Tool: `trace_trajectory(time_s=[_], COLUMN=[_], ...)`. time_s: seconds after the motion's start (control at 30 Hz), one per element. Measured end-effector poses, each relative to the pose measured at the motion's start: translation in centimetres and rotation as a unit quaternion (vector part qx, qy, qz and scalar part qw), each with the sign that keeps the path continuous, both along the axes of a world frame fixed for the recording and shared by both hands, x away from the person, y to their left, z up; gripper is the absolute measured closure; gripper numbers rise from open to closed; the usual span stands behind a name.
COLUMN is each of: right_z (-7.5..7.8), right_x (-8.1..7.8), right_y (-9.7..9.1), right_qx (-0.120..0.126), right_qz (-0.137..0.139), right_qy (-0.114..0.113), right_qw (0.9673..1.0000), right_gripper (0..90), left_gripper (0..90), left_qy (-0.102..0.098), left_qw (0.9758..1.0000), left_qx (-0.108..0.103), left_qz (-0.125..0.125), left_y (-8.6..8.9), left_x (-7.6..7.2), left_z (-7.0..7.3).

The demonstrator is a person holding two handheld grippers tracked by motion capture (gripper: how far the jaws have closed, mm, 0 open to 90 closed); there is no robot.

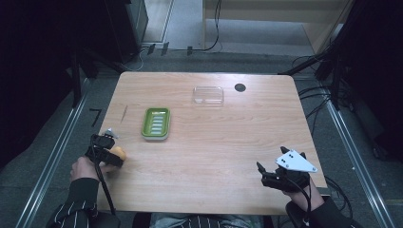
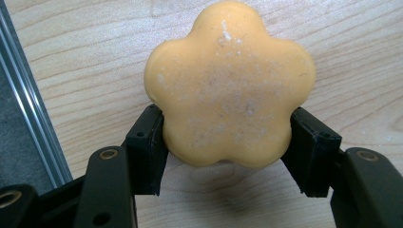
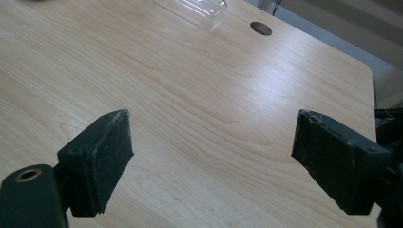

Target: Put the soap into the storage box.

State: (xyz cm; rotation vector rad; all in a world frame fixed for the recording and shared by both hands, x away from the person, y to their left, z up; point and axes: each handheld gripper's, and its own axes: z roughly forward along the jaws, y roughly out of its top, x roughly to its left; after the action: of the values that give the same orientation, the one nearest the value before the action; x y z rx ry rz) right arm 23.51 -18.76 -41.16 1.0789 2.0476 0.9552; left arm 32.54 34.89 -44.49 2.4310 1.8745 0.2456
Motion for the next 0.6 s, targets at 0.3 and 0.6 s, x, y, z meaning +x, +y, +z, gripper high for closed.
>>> trace_trajectory(time_s=[0.3,0.6], right_z=[0.01,0.02], right_x=[-0.01,-0.02], right_y=[-0.02,-0.03], right_qx=[0.0,0.001], right_qz=[0.001,0.0], right_qy=[0.0,0.0], right_qw=[1.0,1.0], right_gripper=[13.7,13.7], left_gripper=[39.7,39.7], left_qy=[-0.001,-0.005], left_qw=[0.9999,0.9998], left_qx=[0.002,0.002], left_qz=[-0.01,-0.02], left_y=[-0.09,-0.32], left_x=[-0.19,-0.31], left_z=[0.2,0.65])
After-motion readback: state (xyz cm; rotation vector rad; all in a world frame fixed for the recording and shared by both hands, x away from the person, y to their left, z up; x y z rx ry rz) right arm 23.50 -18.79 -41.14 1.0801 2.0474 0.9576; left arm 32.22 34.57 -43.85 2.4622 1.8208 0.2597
